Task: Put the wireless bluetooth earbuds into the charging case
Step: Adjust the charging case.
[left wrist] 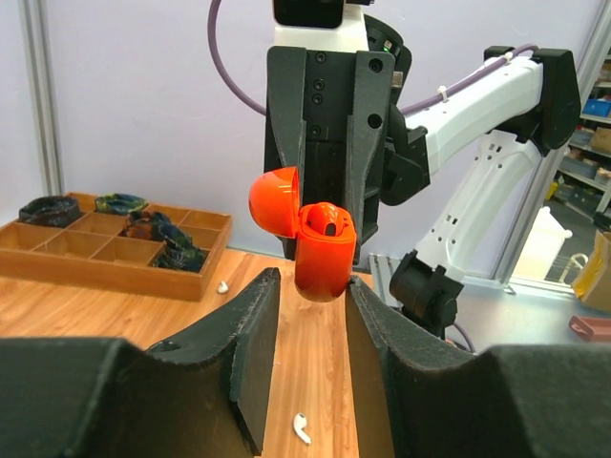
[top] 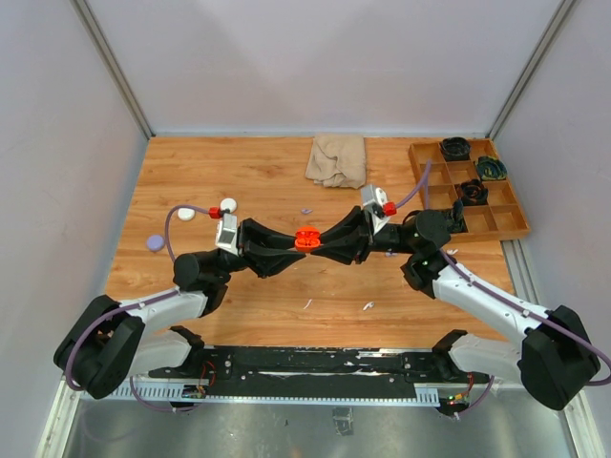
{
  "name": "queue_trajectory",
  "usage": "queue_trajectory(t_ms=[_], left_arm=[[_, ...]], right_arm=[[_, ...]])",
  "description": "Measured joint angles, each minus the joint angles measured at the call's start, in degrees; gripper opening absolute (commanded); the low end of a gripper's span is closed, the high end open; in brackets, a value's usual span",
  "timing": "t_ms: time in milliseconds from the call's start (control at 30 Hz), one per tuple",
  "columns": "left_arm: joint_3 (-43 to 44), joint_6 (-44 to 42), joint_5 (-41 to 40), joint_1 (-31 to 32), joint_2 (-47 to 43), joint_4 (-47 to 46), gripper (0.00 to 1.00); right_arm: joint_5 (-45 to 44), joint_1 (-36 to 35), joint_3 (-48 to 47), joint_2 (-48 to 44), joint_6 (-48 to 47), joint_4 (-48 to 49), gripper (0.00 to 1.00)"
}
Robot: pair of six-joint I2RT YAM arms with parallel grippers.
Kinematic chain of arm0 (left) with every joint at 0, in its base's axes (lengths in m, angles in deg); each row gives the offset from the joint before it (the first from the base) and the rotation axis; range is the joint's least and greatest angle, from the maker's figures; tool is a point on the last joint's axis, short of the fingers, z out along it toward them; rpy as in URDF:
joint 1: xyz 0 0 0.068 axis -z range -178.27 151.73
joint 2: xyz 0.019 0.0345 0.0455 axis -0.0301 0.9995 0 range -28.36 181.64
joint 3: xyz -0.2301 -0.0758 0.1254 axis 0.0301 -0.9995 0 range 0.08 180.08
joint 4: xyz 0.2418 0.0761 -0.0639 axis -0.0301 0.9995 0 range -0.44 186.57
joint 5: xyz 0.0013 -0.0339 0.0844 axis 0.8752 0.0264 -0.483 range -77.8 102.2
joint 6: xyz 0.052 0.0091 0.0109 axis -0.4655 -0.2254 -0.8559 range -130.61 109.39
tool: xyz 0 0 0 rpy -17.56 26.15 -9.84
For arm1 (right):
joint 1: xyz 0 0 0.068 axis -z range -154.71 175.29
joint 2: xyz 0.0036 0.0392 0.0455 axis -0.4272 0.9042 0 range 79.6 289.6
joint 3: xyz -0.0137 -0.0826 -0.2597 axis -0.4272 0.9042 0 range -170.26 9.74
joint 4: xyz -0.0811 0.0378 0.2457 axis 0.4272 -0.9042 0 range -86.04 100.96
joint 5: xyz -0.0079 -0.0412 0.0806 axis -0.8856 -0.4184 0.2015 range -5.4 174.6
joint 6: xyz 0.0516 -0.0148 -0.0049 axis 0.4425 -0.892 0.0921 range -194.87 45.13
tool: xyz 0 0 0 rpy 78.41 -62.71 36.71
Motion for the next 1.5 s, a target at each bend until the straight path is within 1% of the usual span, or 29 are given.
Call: queue_trajectory(t_ms=[167, 200, 300, 367, 500, 533, 600, 733, 1133, 1233, 1367, 1433, 1500], left_arm=[[0.00, 0.61, -0.04, -0.11, 0.00, -0.02, 0.41], [0.00, 0.83, -0.04, -0.13, 0.00, -0.02, 0.40], [0.00, 1.40, 0.02, -0.26, 0.00, -0.02, 0.30], [0.00, 1.62, 0.04, -0.26, 0.02, -0.04, 0.20], [0.00, 1.70, -0.02, -0.33, 0.13, 0.00, 0.01], [0.00, 1.66, -0.02, -0.33, 0.17, -0.04, 0.00], [0.00, 1.66, -0.15, -0.33, 0.26, -0.09, 0.00], [0.00, 1.79, -0.59, -0.31, 0.28, -0.04, 0.00], [0.00, 1.53, -3.13, 0.66, 0.26, -0.04, 0.00], [0.00, 1.40, -3.23, 1.05, 0.28, -0.04, 0.00], [0.00, 1.40, -3.30, 1.27, 0.44, -0.04, 0.00], [0.00, 1.38, -3.41, 1.33, 0.46, -0.07, 0.01], [0.00, 1.38, -3.72, 1.36, 0.48, -0.09, 0.05]], right_arm=[[0.02, 0.00, 0.00, -0.17, -1.01, -1.09, 0.01], [0.00, 0.00, 0.00, -0.17, -1.14, -1.29, 0.01], [-0.02, 0.00, 0.00, -0.15, -1.57, -1.73, 0.01], [-0.07, 0.00, 0.00, -0.15, -1.88, -1.95, 0.02], [-0.52, 0.00, 0.00, -0.15, -2.16, -2.10, 0.18], [-0.66, 0.00, 0.00, -0.13, -2.16, -2.05, 0.22], [-0.98, 0.00, 0.11, 0.00, -2.05, -1.46, 0.29], [-1.68, 0.00, 1.25, 0.28, -1.05, 0.96, 0.34], [-2.51, 0.00, 3.30, 2.75, 2.03, 8.57, 0.35], [-2.49, 0.00, 3.50, 3.39, 3.48, 11.56, 0.33], [-2.51, 0.00, 3.58, 4.72, 5.40, 15.10, 0.29], [-2.51, 0.00, 3.58, 5.35, 6.38, 16.46, 0.24], [-2.51, 0.00, 3.61, 5.95, 7.06, 17.73, 0.19]])
